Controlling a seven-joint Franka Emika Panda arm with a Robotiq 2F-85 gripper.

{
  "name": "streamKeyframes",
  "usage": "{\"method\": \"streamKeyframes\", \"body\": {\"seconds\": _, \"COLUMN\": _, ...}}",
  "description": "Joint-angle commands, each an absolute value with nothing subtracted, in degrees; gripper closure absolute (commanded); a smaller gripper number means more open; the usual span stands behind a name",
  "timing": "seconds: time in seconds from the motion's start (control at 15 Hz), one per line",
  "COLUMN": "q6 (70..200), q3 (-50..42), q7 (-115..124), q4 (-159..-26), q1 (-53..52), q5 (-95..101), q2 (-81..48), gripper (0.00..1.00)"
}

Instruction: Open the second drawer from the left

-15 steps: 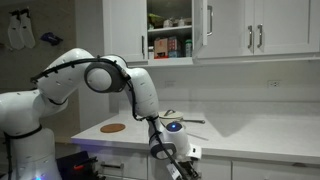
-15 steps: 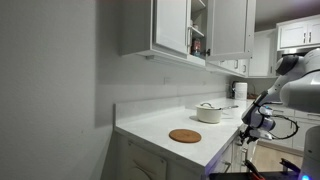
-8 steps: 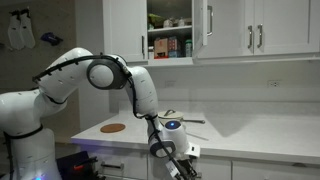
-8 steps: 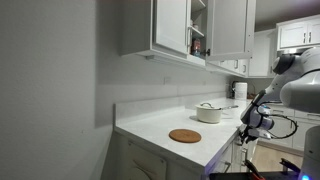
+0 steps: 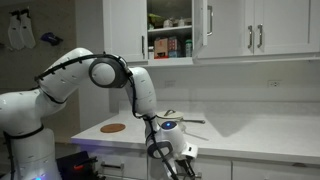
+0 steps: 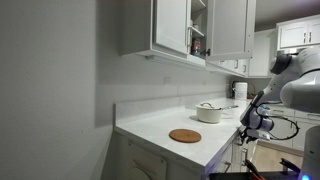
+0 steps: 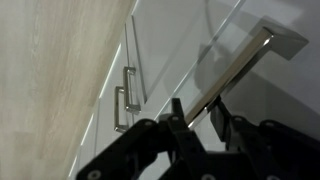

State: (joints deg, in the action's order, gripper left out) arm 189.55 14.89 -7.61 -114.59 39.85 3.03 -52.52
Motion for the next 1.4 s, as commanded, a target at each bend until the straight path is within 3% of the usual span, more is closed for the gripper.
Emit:
{"method": "streamKeyframes", "body": {"seconds": 0.0, "q6": 185.02, "q3": 6.03, "q7": -3.47, "q4": -113.68, "q1": 34.88, "q5": 0.55, "q2": -49.88, "gripper": 0.9}}
{"method": "streamKeyframes", "body": {"seconds": 1.33, "q6": 179.28, "q3": 6.04, "q7": 4.26, "q4": -121.32, "q1": 39.89, "q5": -3.35, "q2": -42.1, "gripper": 0.9}}
